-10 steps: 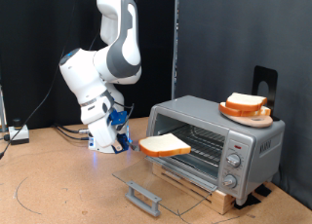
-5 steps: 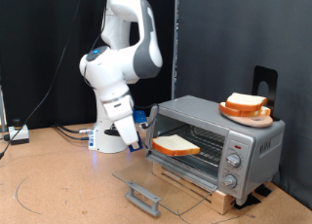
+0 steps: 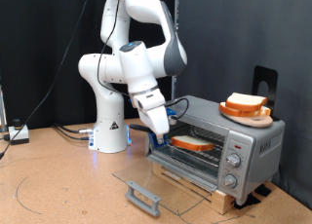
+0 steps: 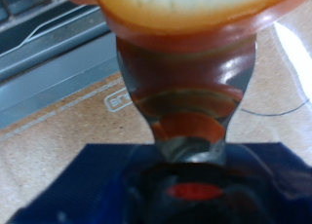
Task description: Make a piece of toast with the oven
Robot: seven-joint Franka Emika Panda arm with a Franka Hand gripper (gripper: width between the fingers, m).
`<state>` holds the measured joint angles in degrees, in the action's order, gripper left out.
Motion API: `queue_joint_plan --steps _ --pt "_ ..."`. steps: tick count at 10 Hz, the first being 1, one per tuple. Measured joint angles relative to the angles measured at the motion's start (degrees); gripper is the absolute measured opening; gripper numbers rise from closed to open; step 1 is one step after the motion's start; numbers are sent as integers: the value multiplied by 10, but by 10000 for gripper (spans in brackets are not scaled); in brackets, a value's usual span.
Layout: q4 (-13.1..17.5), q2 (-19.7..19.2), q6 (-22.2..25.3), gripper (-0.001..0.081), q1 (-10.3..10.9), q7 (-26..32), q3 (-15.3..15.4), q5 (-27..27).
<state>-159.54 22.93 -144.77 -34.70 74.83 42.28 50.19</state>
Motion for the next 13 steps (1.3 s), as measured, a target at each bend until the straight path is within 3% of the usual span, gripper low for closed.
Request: queue_joint_plan --steps 5,10,13 --pt "-1 35 -8 411 -5 -24 35 -27" --pt "-6 35 -9 411 -61 -21 33 -67" --pt "-6 35 -9 411 -69 -5 24 -66"
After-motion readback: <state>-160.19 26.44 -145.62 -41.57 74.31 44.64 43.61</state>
